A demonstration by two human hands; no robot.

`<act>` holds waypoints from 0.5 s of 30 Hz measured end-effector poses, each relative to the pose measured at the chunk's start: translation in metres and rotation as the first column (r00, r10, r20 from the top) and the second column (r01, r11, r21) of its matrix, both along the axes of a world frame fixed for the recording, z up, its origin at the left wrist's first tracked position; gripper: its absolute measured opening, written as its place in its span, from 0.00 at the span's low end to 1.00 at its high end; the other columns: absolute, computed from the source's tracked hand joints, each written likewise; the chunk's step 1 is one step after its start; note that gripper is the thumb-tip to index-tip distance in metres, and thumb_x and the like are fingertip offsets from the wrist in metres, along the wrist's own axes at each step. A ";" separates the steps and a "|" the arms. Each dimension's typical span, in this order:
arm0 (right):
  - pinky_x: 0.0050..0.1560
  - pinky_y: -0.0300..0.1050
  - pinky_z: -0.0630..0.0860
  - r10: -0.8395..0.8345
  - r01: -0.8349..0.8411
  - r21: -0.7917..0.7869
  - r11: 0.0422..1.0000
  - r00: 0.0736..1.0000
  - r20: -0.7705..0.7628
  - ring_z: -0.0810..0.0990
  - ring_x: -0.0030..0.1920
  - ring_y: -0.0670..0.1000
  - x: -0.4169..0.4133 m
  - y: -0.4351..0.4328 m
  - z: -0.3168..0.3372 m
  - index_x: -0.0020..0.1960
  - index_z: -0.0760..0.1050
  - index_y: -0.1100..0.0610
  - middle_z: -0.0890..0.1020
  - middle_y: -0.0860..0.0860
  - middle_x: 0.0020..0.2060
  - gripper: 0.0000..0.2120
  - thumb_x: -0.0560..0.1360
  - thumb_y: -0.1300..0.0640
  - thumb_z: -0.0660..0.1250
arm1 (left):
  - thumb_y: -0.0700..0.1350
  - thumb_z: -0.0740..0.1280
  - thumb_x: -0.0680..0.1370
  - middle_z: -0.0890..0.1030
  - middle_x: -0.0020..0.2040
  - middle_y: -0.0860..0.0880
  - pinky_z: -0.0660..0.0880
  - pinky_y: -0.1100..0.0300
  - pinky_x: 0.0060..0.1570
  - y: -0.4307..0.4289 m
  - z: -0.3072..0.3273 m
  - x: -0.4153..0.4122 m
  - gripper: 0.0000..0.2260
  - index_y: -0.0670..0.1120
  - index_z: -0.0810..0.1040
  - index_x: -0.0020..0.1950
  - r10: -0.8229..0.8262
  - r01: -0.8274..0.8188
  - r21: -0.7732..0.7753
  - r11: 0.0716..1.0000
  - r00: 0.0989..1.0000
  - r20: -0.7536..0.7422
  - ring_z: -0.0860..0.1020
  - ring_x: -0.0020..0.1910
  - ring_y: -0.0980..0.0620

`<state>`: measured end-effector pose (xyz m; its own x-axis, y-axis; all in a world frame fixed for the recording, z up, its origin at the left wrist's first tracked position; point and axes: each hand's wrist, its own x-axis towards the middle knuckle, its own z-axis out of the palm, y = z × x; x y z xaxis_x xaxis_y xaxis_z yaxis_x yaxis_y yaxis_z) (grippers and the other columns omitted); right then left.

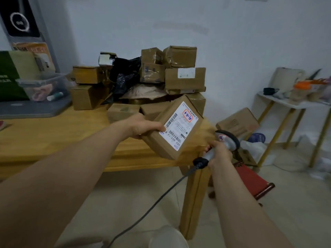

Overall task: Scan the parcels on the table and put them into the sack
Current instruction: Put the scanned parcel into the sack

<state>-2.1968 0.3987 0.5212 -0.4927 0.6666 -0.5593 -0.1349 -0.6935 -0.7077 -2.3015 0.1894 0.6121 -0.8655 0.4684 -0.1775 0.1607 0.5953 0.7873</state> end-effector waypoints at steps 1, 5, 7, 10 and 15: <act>0.28 0.42 0.73 0.013 -0.013 0.022 1.000 1.000 -0.002 0.74 0.28 0.49 0.002 0.002 0.002 0.40 0.74 0.60 0.76 0.53 0.29 0.05 0.73 0.63 0.69 | 0.54 0.76 0.68 0.79 0.53 0.47 0.75 0.61 0.42 0.010 -0.003 0.002 0.28 0.42 0.75 0.63 -0.014 0.014 -0.003 1.000 1.000 0.004 0.77 0.51 0.51; 0.28 0.40 0.72 0.204 -0.188 0.142 0.972 0.974 -0.102 0.73 0.28 0.49 0.019 -0.027 0.016 0.41 0.73 0.60 0.75 0.53 0.28 0.05 0.73 0.65 0.68 | 0.54 0.75 0.68 0.79 0.53 0.48 0.76 0.58 0.49 0.019 -0.010 0.000 0.24 0.43 0.77 0.59 -0.005 0.005 0.016 1.000 1.000 -0.004 0.77 0.52 0.52; 0.27 0.39 0.71 0.260 -0.234 0.190 0.954 0.958 -0.122 0.72 0.26 0.48 0.027 -0.047 0.020 0.37 0.73 0.60 0.75 0.52 0.25 0.08 0.73 0.67 0.69 | 0.53 0.75 0.69 0.79 0.52 0.47 0.76 0.57 0.52 0.011 -0.008 -0.004 0.19 0.45 0.77 0.54 0.035 -0.035 0.063 0.997 0.999 -0.004 0.77 0.52 0.51; 0.25 0.38 0.72 0.338 -0.289 0.268 0.919 0.928 -0.155 0.73 0.23 0.46 0.038 -0.075 0.022 0.37 0.74 0.60 0.75 0.51 0.23 0.07 0.71 0.67 0.70 | 0.53 0.76 0.66 0.80 0.53 0.46 0.76 0.54 0.57 -0.009 -0.004 -0.011 0.23 0.45 0.76 0.55 0.096 -0.097 0.151 0.984 0.995 0.012 0.77 0.54 0.49; 0.26 0.39 0.72 0.512 -0.418 0.427 0.802 0.849 -0.132 0.74 0.25 0.47 0.044 -0.118 0.026 0.41 0.75 0.60 0.77 0.51 0.26 0.07 0.69 0.67 0.72 | 0.52 0.76 0.66 0.80 0.54 0.46 0.75 0.56 0.54 -0.053 -0.001 -0.011 0.28 0.43 0.74 0.62 0.210 -0.206 0.200 0.958 0.978 0.000 0.77 0.55 0.49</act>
